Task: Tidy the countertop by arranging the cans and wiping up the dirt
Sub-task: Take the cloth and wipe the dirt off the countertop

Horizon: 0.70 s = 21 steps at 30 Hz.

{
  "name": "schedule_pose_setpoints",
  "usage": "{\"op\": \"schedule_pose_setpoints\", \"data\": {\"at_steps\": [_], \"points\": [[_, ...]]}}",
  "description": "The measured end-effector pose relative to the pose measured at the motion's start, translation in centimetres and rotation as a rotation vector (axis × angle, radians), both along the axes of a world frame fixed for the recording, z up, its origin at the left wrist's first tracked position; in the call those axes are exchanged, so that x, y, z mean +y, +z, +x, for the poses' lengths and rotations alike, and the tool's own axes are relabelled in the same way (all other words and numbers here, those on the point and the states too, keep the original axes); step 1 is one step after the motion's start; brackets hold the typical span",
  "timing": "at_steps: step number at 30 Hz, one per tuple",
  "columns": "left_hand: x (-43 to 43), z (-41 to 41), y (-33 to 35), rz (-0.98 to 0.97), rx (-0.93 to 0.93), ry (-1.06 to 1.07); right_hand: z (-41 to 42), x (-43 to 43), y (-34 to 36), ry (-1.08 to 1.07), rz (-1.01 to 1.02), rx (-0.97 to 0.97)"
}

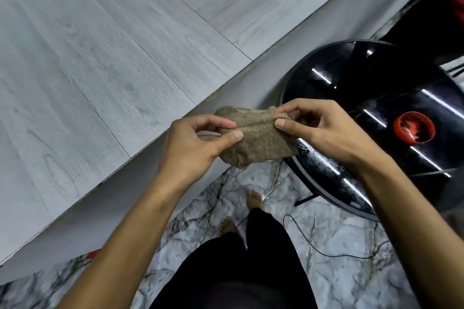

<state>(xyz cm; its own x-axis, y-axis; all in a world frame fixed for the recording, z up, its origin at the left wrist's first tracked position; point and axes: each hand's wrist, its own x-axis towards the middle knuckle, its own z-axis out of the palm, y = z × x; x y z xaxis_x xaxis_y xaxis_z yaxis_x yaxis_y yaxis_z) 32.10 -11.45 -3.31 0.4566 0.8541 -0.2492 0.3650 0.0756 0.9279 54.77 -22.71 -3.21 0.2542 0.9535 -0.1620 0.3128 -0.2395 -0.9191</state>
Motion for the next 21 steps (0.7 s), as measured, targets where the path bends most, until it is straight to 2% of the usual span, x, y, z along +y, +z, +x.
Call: {"op": "schedule_pose_setpoints", "data": {"at_steps": [7,21], "points": [[-0.6,1.7,-1.1,-0.018,-0.057,-0.128,-0.5,-3.5,-0.6,-0.157,0.035,0.070],[-2.8,5.8,-2.9,-0.037,-0.134,-0.324,0.2,-9.3,-1.8,-0.384,0.088,0.071]]}}
